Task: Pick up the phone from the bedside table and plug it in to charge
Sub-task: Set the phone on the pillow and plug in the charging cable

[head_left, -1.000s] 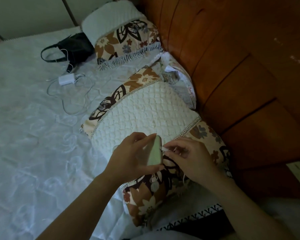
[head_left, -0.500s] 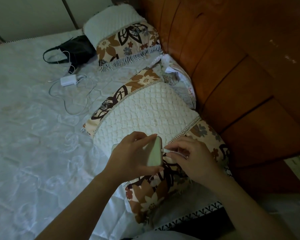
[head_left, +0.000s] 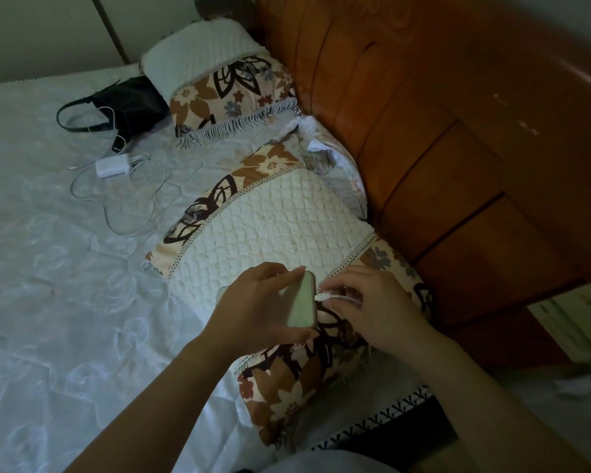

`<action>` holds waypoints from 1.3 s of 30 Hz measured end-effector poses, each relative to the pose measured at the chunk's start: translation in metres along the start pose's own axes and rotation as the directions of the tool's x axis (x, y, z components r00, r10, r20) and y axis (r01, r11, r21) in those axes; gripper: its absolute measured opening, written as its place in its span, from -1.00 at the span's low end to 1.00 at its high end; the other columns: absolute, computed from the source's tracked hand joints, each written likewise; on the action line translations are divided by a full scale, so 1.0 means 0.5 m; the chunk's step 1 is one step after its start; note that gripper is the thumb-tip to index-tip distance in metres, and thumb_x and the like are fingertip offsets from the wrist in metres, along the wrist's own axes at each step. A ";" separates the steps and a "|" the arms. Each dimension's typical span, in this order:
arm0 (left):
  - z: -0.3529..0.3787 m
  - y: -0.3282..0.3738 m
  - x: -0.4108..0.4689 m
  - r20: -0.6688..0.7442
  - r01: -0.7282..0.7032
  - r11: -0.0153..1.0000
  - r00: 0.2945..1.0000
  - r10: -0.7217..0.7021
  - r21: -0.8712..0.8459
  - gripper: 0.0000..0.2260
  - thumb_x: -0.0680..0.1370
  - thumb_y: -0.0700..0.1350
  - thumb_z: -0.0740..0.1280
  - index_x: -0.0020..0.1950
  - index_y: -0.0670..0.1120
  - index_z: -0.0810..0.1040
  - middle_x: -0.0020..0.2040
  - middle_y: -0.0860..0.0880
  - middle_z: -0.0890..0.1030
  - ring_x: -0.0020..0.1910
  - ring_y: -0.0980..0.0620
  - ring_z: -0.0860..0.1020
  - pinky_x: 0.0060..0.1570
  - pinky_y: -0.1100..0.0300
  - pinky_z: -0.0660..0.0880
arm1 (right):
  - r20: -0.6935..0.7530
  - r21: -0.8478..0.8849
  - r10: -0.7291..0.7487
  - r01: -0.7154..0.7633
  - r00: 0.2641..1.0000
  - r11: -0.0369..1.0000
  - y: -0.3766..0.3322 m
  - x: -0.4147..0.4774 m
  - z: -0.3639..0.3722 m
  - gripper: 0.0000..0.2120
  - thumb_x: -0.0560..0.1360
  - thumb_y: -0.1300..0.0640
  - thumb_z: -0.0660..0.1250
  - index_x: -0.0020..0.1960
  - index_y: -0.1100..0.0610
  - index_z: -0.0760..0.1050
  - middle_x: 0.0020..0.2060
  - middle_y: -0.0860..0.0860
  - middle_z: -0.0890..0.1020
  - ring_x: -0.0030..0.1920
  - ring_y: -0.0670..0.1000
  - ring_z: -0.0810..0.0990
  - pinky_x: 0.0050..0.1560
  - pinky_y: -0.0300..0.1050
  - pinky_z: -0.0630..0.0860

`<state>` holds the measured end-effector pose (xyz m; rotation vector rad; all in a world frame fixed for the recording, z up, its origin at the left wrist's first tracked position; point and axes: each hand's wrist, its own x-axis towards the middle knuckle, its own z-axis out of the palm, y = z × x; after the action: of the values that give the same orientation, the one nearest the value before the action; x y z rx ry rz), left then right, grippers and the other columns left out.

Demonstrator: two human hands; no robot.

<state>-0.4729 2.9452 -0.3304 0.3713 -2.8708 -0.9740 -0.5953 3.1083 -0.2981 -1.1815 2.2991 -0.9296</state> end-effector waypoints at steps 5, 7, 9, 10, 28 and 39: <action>-0.006 -0.005 0.000 -0.001 0.006 1.000 1.000 -0.006 -0.015 -0.21 0.15 0.33 0.45 0.33 0.10 0.40 0.12 0.07 0.52 0.05 0.10 0.47 -0.02 0.12 0.48 | -0.049 -0.004 0.023 -0.023 0.999 1.000 -0.001 0.003 0.008 -0.86 0.40 0.12 0.44 -0.04 0.07 0.61 -0.21 -0.12 0.55 -0.21 -0.24 0.47 -0.22 -0.48 0.37; -0.008 -0.007 0.001 -0.013 0.010 1.000 1.000 -0.010 -0.023 -0.22 0.15 0.33 0.45 0.31 0.10 0.42 0.09 0.07 0.53 0.02 0.11 0.48 -0.07 0.11 0.50 | -0.044 -0.003 -0.001 0.001 0.999 1.000 -0.003 0.006 0.011 -0.88 0.40 0.14 0.44 -0.06 0.10 0.61 -0.22 -0.11 0.55 -0.21 -0.23 0.47 -0.20 -0.50 0.37; -0.009 -0.008 0.002 -0.035 0.007 0.999 0.999 -0.008 -0.035 -0.23 0.14 0.33 0.45 0.29 0.08 0.45 0.06 0.06 0.54 -0.02 0.11 0.49 -0.12 0.10 0.52 | -0.045 -0.006 -0.025 0.024 0.999 1.000 -0.003 0.011 0.013 -0.88 0.40 0.16 0.43 -0.07 0.12 0.61 -0.21 -0.07 0.58 -0.22 -0.20 0.48 -0.19 -0.49 0.38; -0.008 -0.008 0.003 -0.046 0.006 0.999 0.999 -0.008 -0.039 -0.24 0.14 0.32 0.45 0.29 0.07 0.46 0.05 0.06 0.55 -0.03 0.11 0.49 -0.13 0.11 0.52 | -0.042 -0.013 -0.030 0.030 0.999 0.999 -0.003 0.013 0.014 -0.89 0.41 0.16 0.43 -0.07 0.13 0.61 -0.19 -0.05 0.61 -0.21 -0.18 0.49 -0.20 -0.46 0.39; -0.013 -0.015 0.026 0.013 0.023 0.996 1.000 -0.024 0.084 -0.24 0.11 0.30 0.49 0.27 0.10 0.47 0.08 0.08 0.54 0.00 0.14 0.42 -0.15 0.41 0.25 | -0.060 0.073 0.001 0.003 0.998 0.997 0.034 0.029 0.045 -0.82 0.40 0.11 0.44 0.00 0.09 0.60 -0.13 -0.06 0.62 -0.17 -0.20 0.51 -0.16 -0.47 0.41; 0.017 -0.047 0.125 0.159 0.014 0.977 0.986 -0.049 0.214 -0.21 0.10 0.35 0.44 0.30 0.17 0.41 0.16 0.07 0.51 0.08 0.07 0.43 -0.17 0.25 0.30 | 0.026 0.225 0.245 -0.244 0.969 0.943 0.147 0.029 0.044 -0.86 0.45 0.10 0.39 0.00 0.03 0.59 -0.25 -0.17 0.60 -0.21 -0.21 0.56 -0.24 -0.43 0.46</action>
<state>-0.5298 2.9163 -0.3511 0.3703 -3.1386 -0.7354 -0.6314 3.1190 -0.3663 -0.7799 2.2067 -1.0638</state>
